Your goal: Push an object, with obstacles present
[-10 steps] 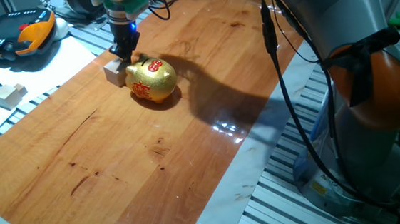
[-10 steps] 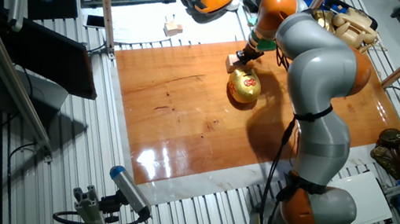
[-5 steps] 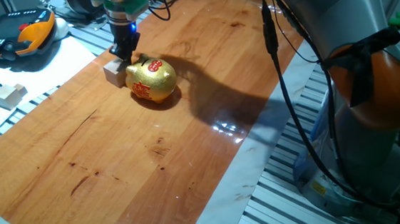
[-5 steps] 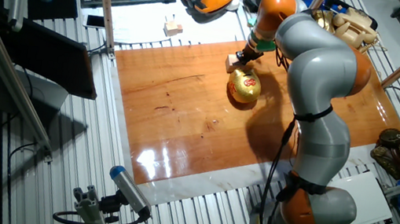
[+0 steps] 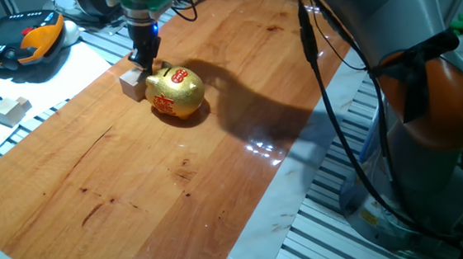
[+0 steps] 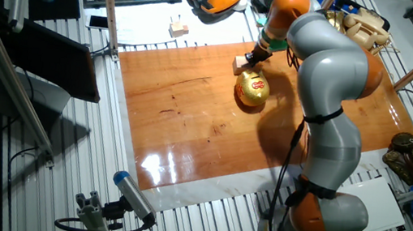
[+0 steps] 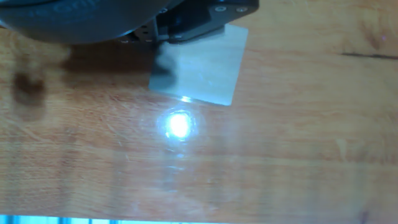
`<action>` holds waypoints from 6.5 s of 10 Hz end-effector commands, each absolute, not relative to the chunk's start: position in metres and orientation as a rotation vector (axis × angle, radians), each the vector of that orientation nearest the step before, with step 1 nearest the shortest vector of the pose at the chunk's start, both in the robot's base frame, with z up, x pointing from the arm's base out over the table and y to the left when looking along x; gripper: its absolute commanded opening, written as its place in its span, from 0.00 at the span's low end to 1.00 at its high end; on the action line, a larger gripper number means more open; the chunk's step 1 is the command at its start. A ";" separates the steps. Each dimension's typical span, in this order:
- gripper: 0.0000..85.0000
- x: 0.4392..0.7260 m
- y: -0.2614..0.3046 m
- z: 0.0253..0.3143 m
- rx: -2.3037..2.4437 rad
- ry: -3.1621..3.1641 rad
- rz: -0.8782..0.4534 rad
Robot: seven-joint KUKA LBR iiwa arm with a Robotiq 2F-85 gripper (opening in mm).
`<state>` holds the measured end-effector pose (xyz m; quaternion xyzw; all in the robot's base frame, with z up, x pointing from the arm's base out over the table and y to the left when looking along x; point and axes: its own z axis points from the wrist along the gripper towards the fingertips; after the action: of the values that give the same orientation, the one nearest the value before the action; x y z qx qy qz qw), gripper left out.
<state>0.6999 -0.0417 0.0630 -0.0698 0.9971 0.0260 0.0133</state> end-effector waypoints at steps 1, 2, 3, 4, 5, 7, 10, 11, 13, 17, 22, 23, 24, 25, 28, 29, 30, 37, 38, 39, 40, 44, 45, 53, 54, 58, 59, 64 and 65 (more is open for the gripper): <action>0.00 0.700 -0.042 0.063 -0.219 3.119 0.051; 0.00 0.700 -0.042 0.063 -0.198 3.133 0.019; 0.00 0.700 -0.042 0.063 -0.170 3.140 0.005; 0.00 0.700 -0.042 0.063 -0.138 3.138 0.002; 0.00 0.700 -0.042 0.063 -0.127 3.111 0.006; 0.00 0.700 -0.041 0.062 -0.136 3.083 0.001; 0.00 0.699 -0.043 0.061 -0.112 3.075 -0.020; 0.00 0.700 -0.041 0.061 -0.096 3.077 -0.017; 0.00 0.702 -0.038 0.062 -0.085 3.065 -0.001; 0.00 0.708 -0.029 0.063 -0.069 3.059 0.007; 0.00 0.714 -0.011 0.058 -0.051 3.045 0.019; 0.00 0.714 -0.010 0.057 -0.047 3.042 0.017; 0.00 0.714 -0.010 0.058 -0.047 3.041 0.017; 0.00 0.715 -0.010 0.058 -0.042 3.038 0.010; 0.00 0.717 -0.006 0.056 -0.033 3.035 0.013; 0.00 0.718 -0.003 0.057 -0.033 3.035 0.013; 0.00 0.718 0.000 0.058 -0.028 3.035 0.013; 0.00 0.711 0.031 0.055 0.019 3.040 0.020; 0.00 0.710 0.034 0.057 0.023 3.041 0.018; 0.00 0.710 0.038 0.059 0.028 3.046 0.013; 0.00 0.710 0.040 0.060 0.028 3.051 0.013; 0.00 0.710 0.049 0.062 0.042 3.054 0.012; 0.00 0.709 0.052 0.062 0.046 3.052 0.009; 0.00 0.701 0.077 0.062 0.086 3.051 0.018; 0.00 0.700 0.079 0.062 0.089 3.051 0.018; 0.00 0.707 0.065 0.077 0.072 3.057 -0.004; 0.00 0.713 0.058 0.081 0.062 3.061 -0.007; 0.00 0.731 0.063 0.080 0.133 3.026 -0.008; 0.00 0.734 0.062 0.081 0.149 3.014 -0.006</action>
<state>0.7342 0.0621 0.0811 0.0489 0.9969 -0.0022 0.0621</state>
